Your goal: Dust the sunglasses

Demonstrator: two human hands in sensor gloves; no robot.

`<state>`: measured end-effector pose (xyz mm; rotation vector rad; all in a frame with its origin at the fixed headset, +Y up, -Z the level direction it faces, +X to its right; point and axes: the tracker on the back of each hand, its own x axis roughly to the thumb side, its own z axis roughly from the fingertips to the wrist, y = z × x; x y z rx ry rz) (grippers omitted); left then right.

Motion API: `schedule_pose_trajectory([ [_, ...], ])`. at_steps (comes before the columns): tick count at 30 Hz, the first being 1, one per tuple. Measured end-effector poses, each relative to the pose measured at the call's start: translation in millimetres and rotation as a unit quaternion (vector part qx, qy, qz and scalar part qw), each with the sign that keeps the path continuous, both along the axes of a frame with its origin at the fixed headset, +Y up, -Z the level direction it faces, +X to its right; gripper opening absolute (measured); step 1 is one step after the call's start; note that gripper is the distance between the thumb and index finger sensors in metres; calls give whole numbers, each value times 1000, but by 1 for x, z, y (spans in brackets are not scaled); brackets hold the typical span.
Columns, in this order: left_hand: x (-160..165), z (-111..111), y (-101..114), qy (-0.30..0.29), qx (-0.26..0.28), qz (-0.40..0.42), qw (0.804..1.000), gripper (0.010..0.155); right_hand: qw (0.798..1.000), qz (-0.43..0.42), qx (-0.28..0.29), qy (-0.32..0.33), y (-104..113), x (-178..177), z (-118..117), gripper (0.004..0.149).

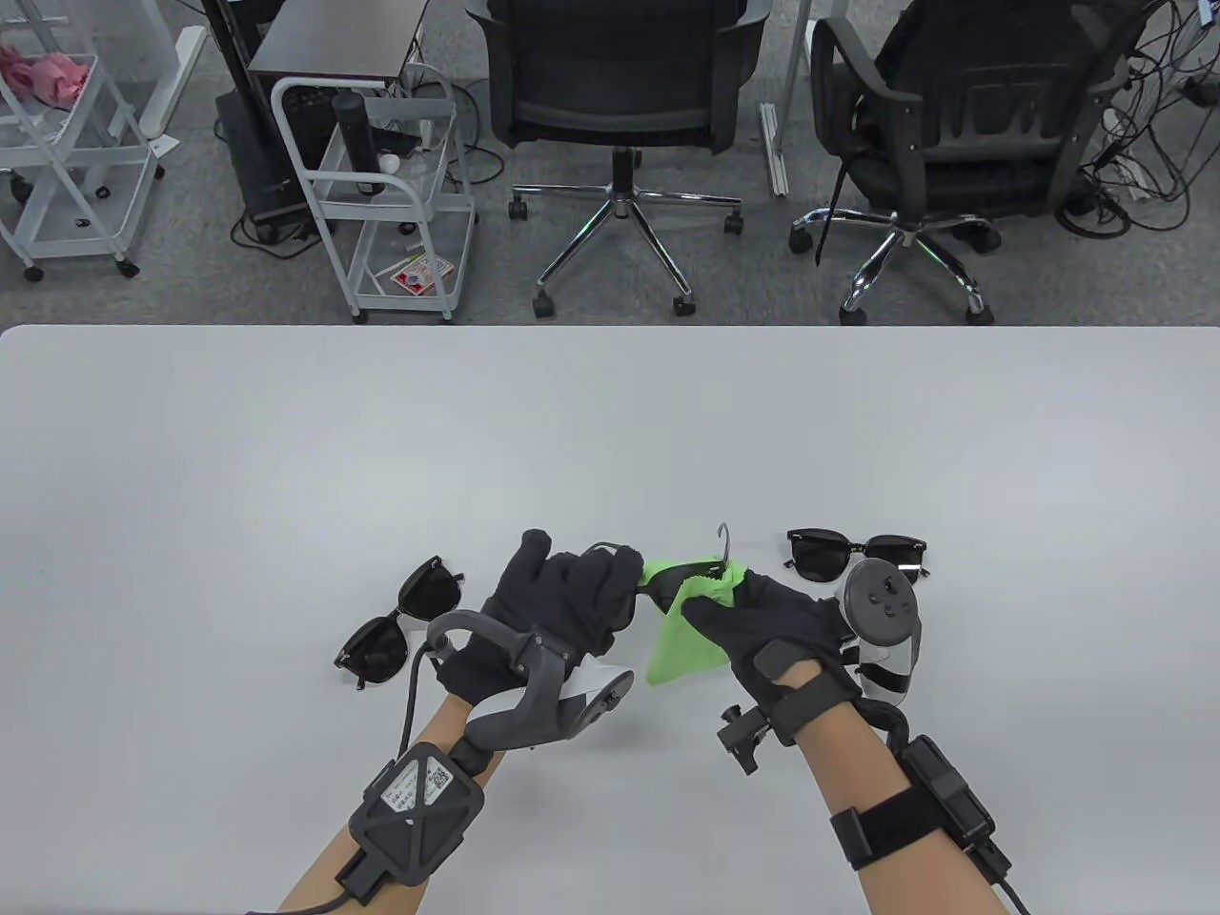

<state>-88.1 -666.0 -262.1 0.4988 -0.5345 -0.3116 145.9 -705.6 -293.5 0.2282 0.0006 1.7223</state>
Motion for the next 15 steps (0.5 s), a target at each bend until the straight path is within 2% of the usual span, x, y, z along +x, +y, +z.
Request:
schedule_pose_trajectory([
  [2, 2, 2, 1, -5, -1, 4, 1000, 94, 1000, 10, 13, -17, 2, 2, 1, 41],
  [6, 4, 4, 2, -8, -4, 6, 1000, 95, 1000, -21, 3, -23, -1, 3, 3, 43],
  [9, 4, 4, 1, -6, 5, -5, 1000, 95, 999, -31, -10, -1, -4, 2, 2, 44],
  [12, 1, 2, 1, 0, 4, -6, 1000, 94, 995, -75, -37, 50, -9, -2, -1, 44],
  [15, 2, 2, 1, 0, 7, -12, 1000, 94, 997, -50, -32, 39, -9, -1, -2, 44],
])
